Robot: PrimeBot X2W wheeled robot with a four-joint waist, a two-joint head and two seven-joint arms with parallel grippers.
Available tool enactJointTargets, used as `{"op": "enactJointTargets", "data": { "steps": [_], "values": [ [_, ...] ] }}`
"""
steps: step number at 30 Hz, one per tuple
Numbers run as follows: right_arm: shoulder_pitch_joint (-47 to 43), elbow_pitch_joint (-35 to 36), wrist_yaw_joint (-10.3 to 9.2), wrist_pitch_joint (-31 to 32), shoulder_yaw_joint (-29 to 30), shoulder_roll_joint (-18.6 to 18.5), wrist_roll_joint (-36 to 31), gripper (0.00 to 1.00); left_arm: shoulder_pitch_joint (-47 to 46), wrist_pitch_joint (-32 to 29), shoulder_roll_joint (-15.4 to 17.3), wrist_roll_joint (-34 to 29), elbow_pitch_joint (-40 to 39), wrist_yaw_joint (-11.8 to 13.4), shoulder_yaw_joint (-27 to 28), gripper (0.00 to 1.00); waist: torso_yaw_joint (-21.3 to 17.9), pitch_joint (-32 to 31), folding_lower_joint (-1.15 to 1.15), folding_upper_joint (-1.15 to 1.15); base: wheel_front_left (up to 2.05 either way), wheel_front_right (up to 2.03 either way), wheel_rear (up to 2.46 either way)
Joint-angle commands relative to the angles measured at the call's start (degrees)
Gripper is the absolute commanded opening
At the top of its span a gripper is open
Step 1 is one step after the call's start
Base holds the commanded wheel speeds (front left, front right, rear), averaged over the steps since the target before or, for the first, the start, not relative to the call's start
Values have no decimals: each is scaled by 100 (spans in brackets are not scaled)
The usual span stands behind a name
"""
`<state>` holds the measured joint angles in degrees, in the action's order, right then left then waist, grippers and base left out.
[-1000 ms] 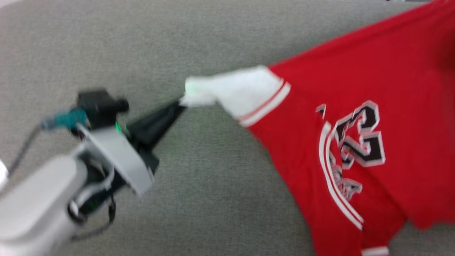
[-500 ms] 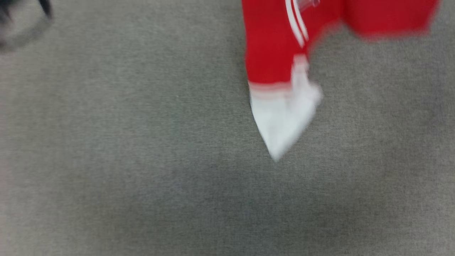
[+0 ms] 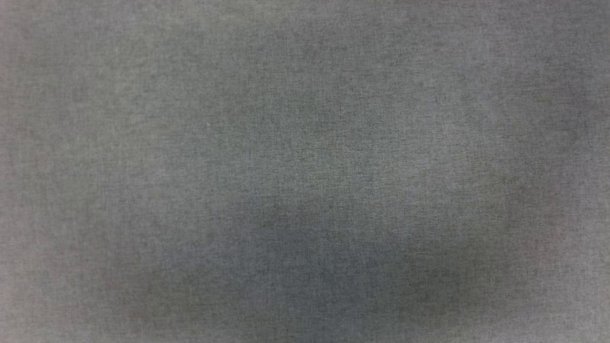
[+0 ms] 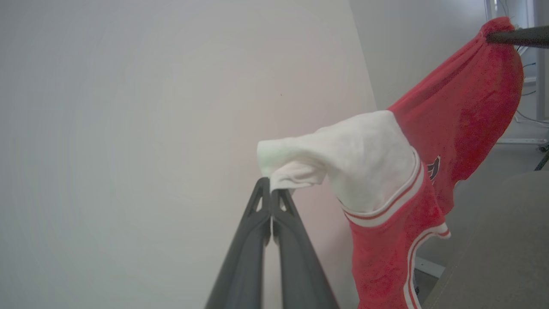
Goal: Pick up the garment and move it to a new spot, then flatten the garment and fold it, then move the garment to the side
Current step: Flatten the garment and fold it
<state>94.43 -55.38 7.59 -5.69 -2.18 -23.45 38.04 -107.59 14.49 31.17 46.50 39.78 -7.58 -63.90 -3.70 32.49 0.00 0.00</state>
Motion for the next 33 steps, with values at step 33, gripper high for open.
{"op": "enactJointTargets", "data": {
  "steps": [33],
  "values": [
    [-3526,2576,-12,1949,-2430,-1251,2117,0,3603,67,1368,2354,-2092,69,-94,0,355,-1195,0,0,0,0,0]
  ]
}}
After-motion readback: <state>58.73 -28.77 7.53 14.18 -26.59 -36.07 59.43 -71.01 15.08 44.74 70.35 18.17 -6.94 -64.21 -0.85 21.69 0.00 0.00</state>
